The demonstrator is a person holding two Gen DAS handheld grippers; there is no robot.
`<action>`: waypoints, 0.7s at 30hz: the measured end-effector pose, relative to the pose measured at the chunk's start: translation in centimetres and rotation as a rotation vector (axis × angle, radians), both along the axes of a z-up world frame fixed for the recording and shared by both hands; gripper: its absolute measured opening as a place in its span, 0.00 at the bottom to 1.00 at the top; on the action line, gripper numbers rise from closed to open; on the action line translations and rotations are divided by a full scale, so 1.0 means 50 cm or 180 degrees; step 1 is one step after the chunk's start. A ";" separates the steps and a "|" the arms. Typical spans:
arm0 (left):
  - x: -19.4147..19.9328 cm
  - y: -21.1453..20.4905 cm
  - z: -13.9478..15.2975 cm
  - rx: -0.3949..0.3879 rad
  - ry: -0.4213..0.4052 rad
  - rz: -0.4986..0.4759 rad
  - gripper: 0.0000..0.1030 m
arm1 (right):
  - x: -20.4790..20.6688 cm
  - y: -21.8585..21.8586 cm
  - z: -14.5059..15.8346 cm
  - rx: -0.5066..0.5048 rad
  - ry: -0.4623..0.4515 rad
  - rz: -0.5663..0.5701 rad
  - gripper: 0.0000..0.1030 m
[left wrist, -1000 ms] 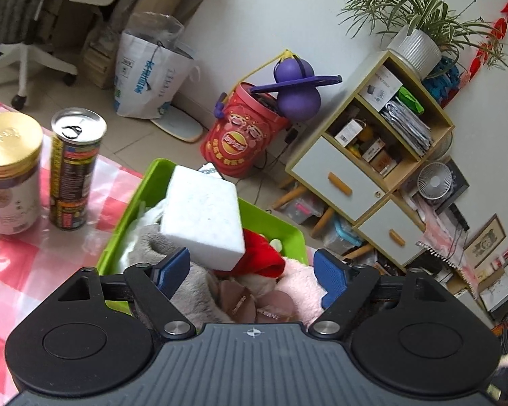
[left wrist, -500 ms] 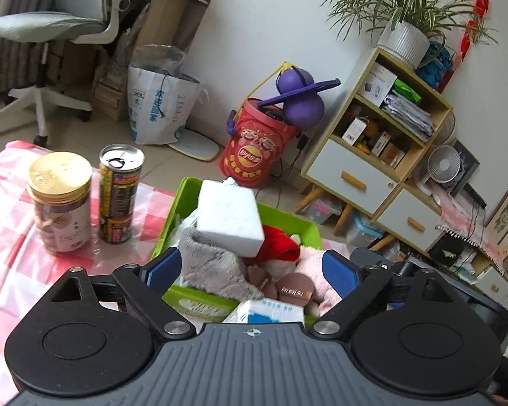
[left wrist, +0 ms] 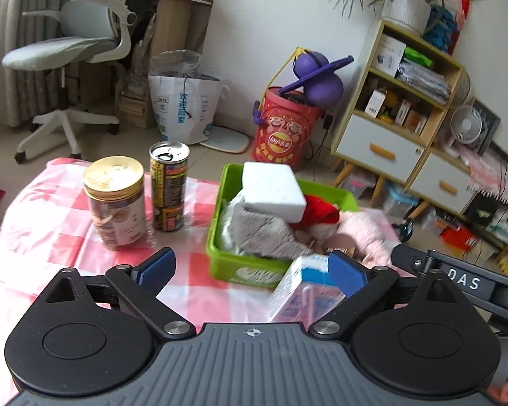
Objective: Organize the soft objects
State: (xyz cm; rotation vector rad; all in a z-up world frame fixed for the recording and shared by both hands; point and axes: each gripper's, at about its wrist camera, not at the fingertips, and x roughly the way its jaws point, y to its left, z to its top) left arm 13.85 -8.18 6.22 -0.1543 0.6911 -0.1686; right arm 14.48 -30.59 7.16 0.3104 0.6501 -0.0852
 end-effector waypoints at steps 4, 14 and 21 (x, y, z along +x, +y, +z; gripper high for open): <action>-0.018 0.003 -0.006 0.0165 0.0042 -0.0010 0.92 | -0.022 0.012 -0.003 -0.0190 0.0128 0.0003 0.43; -0.051 -0.009 -0.024 0.0531 0.0203 -0.0084 0.92 | -0.060 0.032 -0.017 -0.0386 0.0389 0.0105 0.46; -0.060 -0.010 -0.032 0.0616 0.0290 -0.0042 0.93 | -0.073 0.042 -0.035 -0.0514 0.0517 0.0163 0.49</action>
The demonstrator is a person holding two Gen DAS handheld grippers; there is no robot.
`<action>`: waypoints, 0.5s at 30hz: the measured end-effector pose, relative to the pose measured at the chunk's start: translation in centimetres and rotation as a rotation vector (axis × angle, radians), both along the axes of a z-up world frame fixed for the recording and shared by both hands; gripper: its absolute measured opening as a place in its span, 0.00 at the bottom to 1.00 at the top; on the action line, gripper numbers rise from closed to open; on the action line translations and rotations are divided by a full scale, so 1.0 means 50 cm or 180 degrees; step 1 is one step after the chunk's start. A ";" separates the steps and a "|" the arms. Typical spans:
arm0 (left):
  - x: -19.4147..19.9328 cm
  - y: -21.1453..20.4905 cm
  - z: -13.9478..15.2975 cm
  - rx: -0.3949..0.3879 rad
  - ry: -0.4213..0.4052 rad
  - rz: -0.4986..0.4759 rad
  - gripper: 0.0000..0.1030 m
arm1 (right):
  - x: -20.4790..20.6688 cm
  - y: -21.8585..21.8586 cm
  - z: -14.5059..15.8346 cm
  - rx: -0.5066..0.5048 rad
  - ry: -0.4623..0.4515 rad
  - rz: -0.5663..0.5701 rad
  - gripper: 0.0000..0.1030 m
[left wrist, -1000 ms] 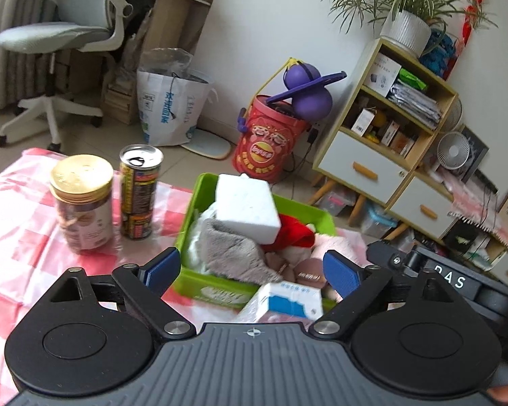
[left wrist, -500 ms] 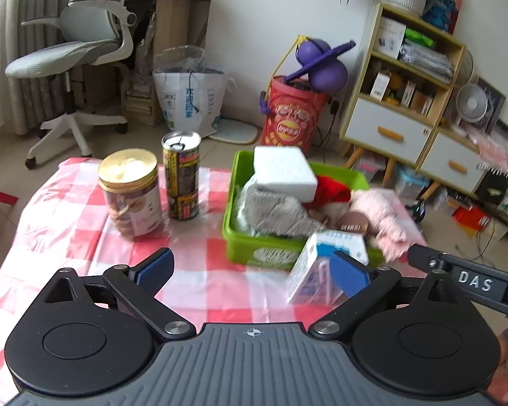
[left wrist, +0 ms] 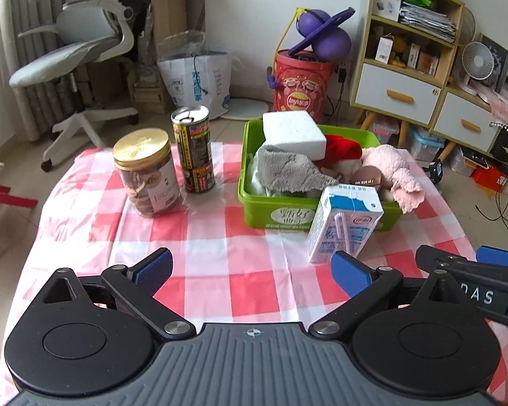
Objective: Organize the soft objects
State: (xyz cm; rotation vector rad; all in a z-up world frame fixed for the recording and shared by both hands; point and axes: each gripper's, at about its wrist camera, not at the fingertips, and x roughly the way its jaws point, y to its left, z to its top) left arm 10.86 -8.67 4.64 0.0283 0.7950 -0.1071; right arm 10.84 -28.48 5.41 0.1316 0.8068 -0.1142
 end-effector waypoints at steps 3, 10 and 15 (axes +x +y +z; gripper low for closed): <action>0.000 -0.003 -0.005 0.0042 0.0016 0.0003 0.93 | -0.004 0.000 -0.002 -0.0025 0.0008 0.0007 0.50; 0.002 -0.020 -0.020 0.0119 0.0102 -0.0034 0.93 | 0.000 -0.004 -0.012 -0.0058 0.0094 -0.0002 0.50; 0.006 -0.032 -0.024 0.0168 0.0097 -0.0019 0.93 | 0.003 -0.005 -0.016 -0.0078 0.0097 -0.0008 0.50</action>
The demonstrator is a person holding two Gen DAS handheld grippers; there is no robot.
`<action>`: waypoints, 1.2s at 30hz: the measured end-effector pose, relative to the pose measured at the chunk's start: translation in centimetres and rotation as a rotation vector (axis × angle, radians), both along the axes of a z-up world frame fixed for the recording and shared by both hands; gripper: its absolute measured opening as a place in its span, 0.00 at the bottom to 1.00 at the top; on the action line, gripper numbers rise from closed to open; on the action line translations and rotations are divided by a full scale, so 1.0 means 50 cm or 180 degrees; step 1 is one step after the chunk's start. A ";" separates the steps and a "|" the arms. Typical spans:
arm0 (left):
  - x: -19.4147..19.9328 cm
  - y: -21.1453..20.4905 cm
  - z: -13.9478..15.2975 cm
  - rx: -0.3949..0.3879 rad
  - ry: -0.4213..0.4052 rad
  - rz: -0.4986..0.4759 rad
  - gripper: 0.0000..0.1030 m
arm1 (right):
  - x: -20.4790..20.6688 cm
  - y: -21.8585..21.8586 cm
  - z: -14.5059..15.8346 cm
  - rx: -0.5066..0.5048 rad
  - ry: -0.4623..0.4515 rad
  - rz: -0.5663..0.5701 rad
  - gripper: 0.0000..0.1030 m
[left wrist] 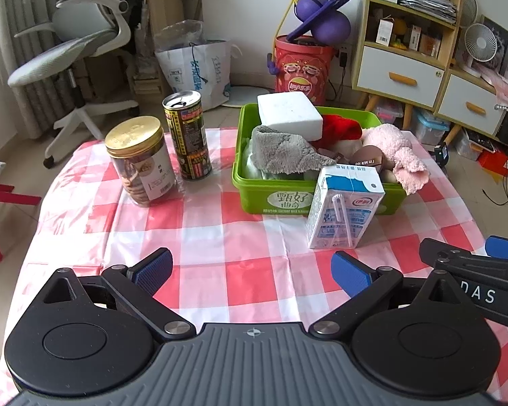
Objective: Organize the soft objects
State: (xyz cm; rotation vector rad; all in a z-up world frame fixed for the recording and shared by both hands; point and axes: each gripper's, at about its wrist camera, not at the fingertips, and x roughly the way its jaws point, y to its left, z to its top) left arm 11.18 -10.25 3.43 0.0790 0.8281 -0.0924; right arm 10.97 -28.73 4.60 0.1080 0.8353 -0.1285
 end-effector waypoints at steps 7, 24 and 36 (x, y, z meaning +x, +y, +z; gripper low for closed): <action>0.004 -0.008 -0.001 0.0011 -0.0014 0.0045 0.93 | 0.005 -0.005 -0.002 0.0012 -0.0004 -0.0056 0.51; -0.005 -0.016 0.005 0.0129 -0.0088 0.0063 0.93 | -0.001 -0.001 0.000 -0.0056 -0.0040 -0.0046 0.51; -0.018 -0.016 0.013 0.0207 -0.0133 0.0035 0.92 | -0.010 0.003 0.006 -0.0113 -0.0079 0.0040 0.51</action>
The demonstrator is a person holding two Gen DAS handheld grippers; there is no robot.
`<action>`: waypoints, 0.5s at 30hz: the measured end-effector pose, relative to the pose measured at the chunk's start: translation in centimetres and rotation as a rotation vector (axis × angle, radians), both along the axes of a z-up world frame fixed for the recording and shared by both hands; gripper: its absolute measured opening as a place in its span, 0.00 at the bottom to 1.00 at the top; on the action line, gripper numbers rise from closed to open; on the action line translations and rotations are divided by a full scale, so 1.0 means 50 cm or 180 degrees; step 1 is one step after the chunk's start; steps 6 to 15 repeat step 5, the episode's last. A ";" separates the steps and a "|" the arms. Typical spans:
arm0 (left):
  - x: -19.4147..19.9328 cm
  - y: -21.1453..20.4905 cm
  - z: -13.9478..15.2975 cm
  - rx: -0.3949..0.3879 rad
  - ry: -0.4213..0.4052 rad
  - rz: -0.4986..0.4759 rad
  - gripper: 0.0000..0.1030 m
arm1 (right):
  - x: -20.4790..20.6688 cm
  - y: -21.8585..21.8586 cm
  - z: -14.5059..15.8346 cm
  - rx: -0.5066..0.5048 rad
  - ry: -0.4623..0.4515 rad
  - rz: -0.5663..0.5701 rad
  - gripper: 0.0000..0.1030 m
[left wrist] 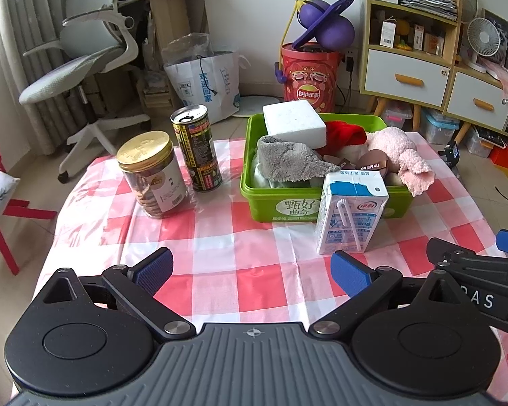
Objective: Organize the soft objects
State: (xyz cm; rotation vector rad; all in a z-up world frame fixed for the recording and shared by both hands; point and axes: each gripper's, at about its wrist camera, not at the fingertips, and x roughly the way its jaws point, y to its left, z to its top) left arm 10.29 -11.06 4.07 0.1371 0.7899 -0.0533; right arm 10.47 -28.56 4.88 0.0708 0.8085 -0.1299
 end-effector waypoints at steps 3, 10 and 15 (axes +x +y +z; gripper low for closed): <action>-0.005 0.000 0.003 0.0002 -0.0008 -0.0028 0.92 | -0.005 0.000 0.002 -0.0019 -0.0012 0.0036 0.51; -0.010 0.000 0.005 0.0000 -0.0019 -0.0069 0.93 | -0.008 -0.001 0.003 -0.0021 -0.0020 0.0070 0.51; -0.010 0.000 0.005 0.0000 -0.0019 -0.0069 0.93 | -0.008 -0.001 0.003 -0.0021 -0.0020 0.0070 0.51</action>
